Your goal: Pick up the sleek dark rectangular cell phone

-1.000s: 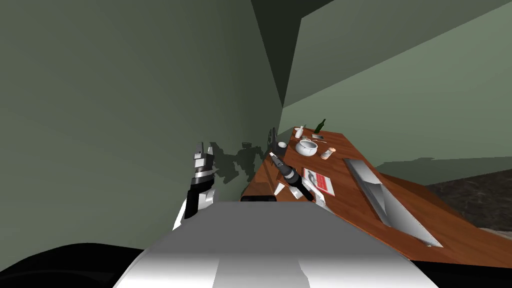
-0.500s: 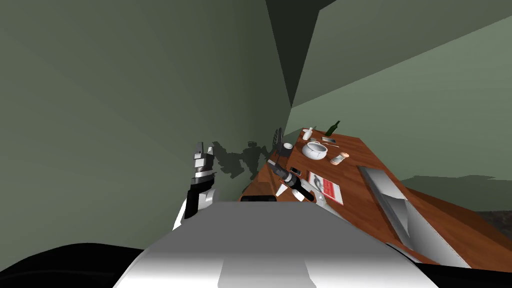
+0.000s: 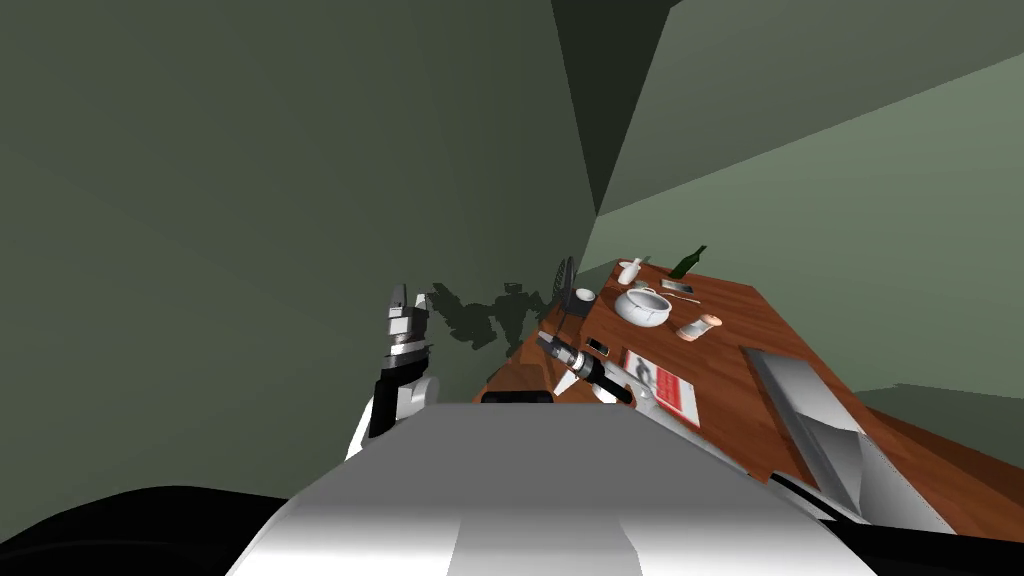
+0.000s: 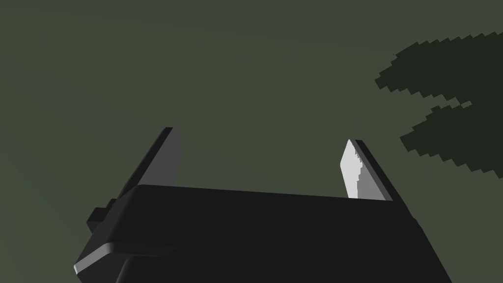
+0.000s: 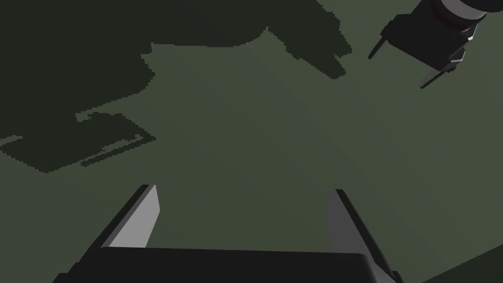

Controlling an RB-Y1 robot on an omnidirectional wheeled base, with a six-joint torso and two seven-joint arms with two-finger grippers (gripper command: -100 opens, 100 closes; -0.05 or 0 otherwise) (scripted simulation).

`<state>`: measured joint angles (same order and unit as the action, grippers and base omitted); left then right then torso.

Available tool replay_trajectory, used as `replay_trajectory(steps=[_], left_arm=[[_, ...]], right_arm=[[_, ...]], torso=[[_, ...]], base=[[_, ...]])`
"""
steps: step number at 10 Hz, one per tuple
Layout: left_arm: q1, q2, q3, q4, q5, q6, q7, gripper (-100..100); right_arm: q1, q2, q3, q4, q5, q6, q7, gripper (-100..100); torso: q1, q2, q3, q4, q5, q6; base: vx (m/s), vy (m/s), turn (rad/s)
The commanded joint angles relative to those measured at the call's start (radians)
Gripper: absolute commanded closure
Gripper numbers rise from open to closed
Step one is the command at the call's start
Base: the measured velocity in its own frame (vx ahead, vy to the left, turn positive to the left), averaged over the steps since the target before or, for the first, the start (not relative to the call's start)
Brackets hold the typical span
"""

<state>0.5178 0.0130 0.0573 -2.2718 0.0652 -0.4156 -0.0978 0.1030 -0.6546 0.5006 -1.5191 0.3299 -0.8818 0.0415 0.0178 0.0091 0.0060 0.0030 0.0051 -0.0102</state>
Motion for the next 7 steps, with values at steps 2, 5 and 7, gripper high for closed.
replay_trajectory(steps=[2,5,7], left_arm=[[0.000,0.000,0.000,0.000,0.000,0.000,0.000,0],[0.000,0.000,0.000,0.000,0.000,0.000,0.000,0],[0.000,0.000,0.000,0.000,0.000,0.000,0.000,0]], right_arm=[[-0.016,-0.052,0.051,0.081,0.041,0.005,0.008,-100],[-0.033,-0.090,0.082,0.148,0.067,0.008,0.011,-100],[-0.033,-0.090,0.082,0.194,0.067,0.008,0.011,-100]], torso=[[0.000,0.000,0.000,0.000,0.000,0.001],[0.000,0.000,0.000,0.000,0.000,0.001],[0.000,-0.001,-0.001,0.000,0.000,0.001]], base=[[-0.029,-0.030,0.217],[-0.017,-0.023,0.108],[-0.006,-0.021,0.088]])
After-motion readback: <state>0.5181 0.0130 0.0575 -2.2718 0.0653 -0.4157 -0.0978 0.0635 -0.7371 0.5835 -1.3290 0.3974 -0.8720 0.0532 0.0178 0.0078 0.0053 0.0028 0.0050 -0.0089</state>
